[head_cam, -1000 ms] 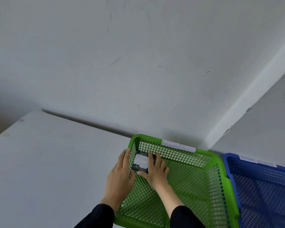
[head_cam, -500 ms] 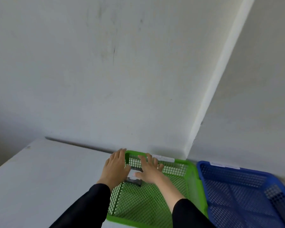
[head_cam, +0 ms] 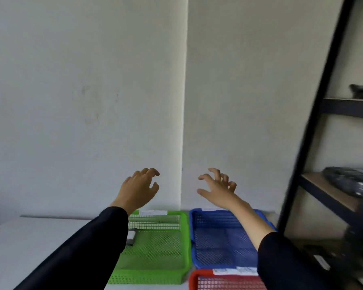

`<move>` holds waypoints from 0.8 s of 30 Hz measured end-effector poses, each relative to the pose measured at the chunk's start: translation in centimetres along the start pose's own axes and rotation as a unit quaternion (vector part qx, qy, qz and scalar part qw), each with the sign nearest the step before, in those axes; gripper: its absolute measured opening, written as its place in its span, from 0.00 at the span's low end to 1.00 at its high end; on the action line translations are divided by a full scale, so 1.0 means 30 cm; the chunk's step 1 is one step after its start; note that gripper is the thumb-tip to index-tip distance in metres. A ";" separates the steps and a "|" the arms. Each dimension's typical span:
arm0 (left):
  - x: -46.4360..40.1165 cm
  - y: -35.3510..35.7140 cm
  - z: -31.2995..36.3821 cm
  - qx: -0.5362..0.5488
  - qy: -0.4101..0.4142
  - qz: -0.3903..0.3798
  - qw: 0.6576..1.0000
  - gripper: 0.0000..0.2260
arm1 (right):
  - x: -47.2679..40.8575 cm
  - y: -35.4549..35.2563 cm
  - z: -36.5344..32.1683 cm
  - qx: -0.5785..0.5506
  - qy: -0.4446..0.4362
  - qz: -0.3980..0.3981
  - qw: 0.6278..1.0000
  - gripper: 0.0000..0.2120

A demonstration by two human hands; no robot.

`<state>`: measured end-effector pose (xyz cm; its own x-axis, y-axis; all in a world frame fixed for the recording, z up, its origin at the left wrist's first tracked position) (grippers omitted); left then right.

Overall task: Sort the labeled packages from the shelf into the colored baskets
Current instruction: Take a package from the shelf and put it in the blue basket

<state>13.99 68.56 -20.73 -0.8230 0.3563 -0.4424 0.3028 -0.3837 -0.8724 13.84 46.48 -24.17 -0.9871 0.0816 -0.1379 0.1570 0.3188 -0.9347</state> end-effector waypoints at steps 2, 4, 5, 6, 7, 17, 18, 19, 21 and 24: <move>0.021 -0.032 0.150 0.014 0.017 0.012 1.000 0.15 | 0.112 -0.115 0.118 0.004 0.011 0.030 0.999 0.19; 0.050 -0.055 0.306 0.031 0.036 0.025 0.999 0.14 | 0.237 -0.226 0.237 0.009 0.022 0.061 0.998 0.17; 0.068 -0.064 0.383 0.041 0.045 0.035 0.998 0.14 | 0.301 -0.280 0.295 0.011 0.026 0.073 0.997 0.17; 0.089 -0.071 0.460 0.051 0.055 0.045 0.996 0.13 | 0.367 -0.336 0.353 0.009 0.030 0.086 0.996 0.17; 0.111 -0.076 0.538 0.059 0.066 0.051 0.995 0.13 | 0.432 -0.391 0.412 0.003 0.032 0.101 0.994 0.16; 0.192 -0.065 1.200 0.089 0.188 0.030 0.978 0.12 | 0.941 -0.828 0.838 -0.086 0.081 0.203 0.972 0.11; 0.183 -0.065 1.255 0.092 0.200 0.030 0.975 0.12 | 0.970 -0.859 0.868 -0.085 0.087 0.211 0.970 0.11; 0.172 -0.064 1.309 0.097 0.212 0.031 0.972 0.12 | 0.995 -0.886 0.900 -0.082 0.093 0.218 0.968 0.12; 0.141 -0.060 1.415 0.110 0.235 0.039 0.965 0.12 | 1.031 -0.938 0.963 -0.071 0.103 0.232 0.965 0.13; 0.079 -0.037 1.569 0.132 0.259 0.039 0.956 0.12 | 1.055 -1.012 1.056 -0.057 0.111 0.243 0.962 0.14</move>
<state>-10.93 29.74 -11.02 -0.4333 0.6657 -0.6075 0.1651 -0.6041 -0.7797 -23.19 9.46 -10.52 -0.7668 0.4424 -0.4650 0.6136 0.2926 -0.7334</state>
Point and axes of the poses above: each hand's wrist, its own x-axis away from the middle knuckle, its own y-axis out of the palm, z = x × y, the point moved 5 cm from there along -x, towards the middle knuckle, and after that the axes turned 5 degrees about y, right-handed, at the moved point
